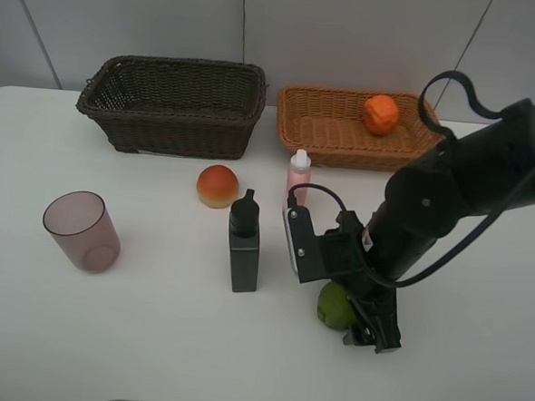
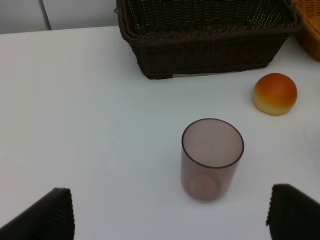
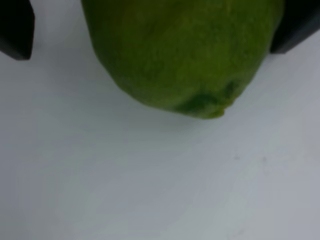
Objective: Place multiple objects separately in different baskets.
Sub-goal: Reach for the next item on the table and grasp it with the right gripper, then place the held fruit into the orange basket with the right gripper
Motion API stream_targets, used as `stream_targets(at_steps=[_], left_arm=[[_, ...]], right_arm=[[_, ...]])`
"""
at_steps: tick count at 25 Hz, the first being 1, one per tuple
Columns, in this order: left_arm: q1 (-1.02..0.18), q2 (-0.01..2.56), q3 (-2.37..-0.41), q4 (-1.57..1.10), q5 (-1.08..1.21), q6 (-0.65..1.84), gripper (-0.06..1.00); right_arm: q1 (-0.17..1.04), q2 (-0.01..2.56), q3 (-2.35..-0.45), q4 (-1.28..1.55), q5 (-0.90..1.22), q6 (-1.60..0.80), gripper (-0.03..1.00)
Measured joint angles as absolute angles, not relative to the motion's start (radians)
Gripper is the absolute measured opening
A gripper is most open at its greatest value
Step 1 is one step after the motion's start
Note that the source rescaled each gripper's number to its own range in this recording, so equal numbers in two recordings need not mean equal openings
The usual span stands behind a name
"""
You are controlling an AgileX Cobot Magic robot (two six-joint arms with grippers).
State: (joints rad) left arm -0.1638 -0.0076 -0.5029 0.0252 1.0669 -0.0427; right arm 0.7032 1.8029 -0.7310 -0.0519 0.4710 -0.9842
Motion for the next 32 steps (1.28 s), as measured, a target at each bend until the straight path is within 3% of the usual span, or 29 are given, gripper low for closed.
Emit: stream_targets(at_steps=[2, 4, 6, 7, 25, 32], left_arm=[[-0.164, -0.008, -0.503, 0.025, 1.067, -0.043, 1.00], [-0.164, -0.008, -0.503, 0.025, 1.067, -0.043, 1.00], [-0.164, -0.008, -0.503, 0.025, 1.067, -0.043, 1.00], [-0.164, -0.008, -0.503, 0.025, 1.067, -0.043, 1.00], [-0.164, -0.008, -0.503, 0.025, 1.067, -0.043, 1.00], [-0.164, -0.008, -0.503, 0.025, 1.067, -0.043, 1.00]], right_arm=[[0.703, 1.808, -0.731, -0.051, 0.470, -0.984, 0.90], [0.703, 1.809, -0.731, -0.049, 0.469, -0.984, 0.78], [0.703, 1.812, -0.731, -0.048, 0.466, -0.984, 0.56], [0.703, 1.813, -0.731, -0.048, 0.466, -0.984, 0.41], [0.703, 1.768, -0.731, -0.052, 0.478, -0.984, 0.41], [0.693, 1.708, -0.824, -0.043, 0.668, -0.984, 0.41]])
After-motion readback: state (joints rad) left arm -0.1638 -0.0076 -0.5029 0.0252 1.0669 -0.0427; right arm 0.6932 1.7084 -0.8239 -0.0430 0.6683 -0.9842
